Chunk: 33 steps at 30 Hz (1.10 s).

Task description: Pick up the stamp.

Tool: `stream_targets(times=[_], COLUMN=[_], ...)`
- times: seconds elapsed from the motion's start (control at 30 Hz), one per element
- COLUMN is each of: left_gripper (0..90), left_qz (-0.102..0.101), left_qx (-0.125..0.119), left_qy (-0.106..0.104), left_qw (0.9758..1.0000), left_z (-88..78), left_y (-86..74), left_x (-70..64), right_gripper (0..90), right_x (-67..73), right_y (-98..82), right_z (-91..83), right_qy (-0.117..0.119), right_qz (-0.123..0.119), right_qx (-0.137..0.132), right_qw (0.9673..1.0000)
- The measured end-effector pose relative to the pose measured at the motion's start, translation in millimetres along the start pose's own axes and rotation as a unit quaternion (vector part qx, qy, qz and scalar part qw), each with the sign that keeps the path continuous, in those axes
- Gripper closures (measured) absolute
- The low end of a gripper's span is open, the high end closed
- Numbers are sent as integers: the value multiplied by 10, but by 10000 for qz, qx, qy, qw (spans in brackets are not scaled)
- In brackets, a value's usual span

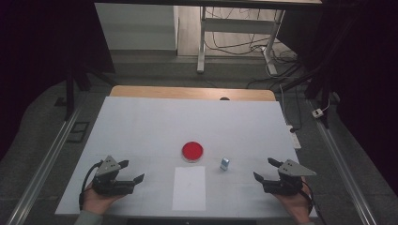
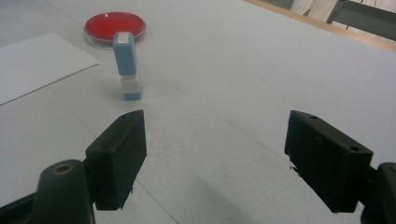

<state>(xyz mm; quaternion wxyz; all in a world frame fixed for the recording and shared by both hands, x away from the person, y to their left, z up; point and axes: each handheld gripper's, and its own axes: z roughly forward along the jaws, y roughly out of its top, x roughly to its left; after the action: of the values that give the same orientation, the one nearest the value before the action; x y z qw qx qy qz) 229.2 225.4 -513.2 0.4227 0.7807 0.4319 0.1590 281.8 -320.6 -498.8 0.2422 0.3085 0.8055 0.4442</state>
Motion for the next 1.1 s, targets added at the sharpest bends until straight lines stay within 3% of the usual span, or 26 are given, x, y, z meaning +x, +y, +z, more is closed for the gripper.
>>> stream_targets(times=[0.7, 1.1], left_gripper=[181, 182], left_qz=[33, 4], left_qx=[-28, -18], left_qy=[-8, 15], left_qw=[10000, 10000], left_z=[9, 35], left_y=[29, 53], left_x=[-1, -4], right_gripper=[242, 249], right_x=[23, 8], right_y=[13, 88], right_z=[9, 46], right_qy=[38, 170], right_qz=[-13, 192], right_qx=[5, -148], right_qw=[10000, 9996])
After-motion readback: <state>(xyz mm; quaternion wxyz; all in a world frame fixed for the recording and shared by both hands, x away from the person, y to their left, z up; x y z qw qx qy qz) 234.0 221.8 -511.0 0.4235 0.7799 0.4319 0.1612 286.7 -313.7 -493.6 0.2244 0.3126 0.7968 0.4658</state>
